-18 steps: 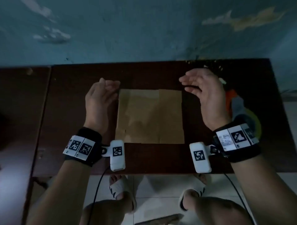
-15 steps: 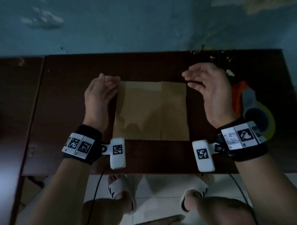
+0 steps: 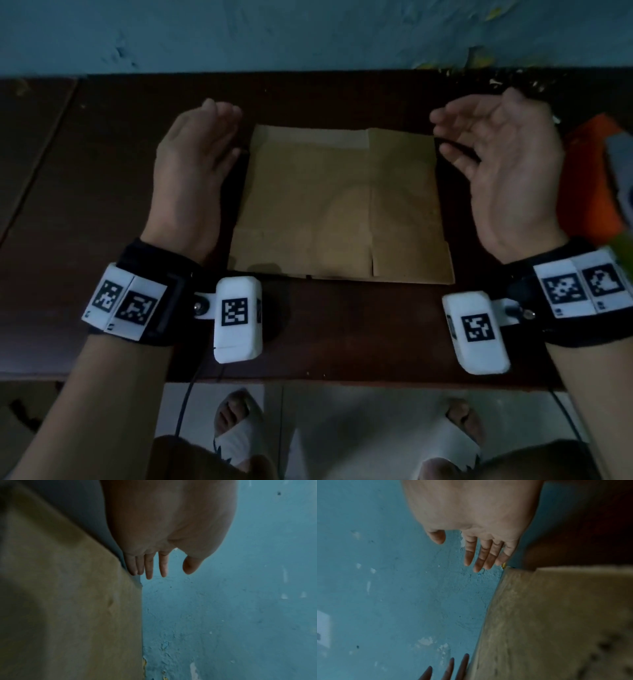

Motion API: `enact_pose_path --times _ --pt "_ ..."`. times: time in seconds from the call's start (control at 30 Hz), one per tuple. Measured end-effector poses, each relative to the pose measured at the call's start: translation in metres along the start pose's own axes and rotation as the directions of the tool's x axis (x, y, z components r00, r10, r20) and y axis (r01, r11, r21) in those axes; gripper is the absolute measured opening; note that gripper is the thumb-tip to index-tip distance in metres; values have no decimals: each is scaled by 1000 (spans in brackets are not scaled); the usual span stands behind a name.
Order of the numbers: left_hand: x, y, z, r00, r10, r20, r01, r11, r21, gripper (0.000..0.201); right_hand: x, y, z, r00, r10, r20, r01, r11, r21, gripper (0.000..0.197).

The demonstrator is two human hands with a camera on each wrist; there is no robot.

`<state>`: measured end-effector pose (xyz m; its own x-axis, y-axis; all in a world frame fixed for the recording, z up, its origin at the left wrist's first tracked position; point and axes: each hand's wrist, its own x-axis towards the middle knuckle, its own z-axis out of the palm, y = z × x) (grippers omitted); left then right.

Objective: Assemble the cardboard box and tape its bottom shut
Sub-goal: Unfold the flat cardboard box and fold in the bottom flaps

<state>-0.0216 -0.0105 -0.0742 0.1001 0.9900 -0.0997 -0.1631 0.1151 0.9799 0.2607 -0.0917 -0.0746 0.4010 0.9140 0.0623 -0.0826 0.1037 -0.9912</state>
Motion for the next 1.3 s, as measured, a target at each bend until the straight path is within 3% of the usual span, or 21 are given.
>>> enact_pose_path --times 0.3,0.5,0.73,0.97,1.3 --pt "-26 -10 -9 995 -30 91 41 992 -120 53 -19 -5 -9 997 53 -53 -58 992 -109 44" --pt "-44 -4 -5 996 -33 81 48 982 -185 56 -35 -10 -9 994 91 -56 -94 994 -62 46" --pt "-51 -7 1 998 -63 18 65 989 -134 52 -43 -10 -6 989 140 -52 -142 989 -35 43" --pt "-64 4 4 1000 -10 -26 9 1000 -7 18 -57 -19 -7 986 167 -4 -166 980 -106 41" --pt "-58 3 12 996 -60 -67 61 998 5 37 -52 -27 -2 982 186 -8 -187 982 -27 40"
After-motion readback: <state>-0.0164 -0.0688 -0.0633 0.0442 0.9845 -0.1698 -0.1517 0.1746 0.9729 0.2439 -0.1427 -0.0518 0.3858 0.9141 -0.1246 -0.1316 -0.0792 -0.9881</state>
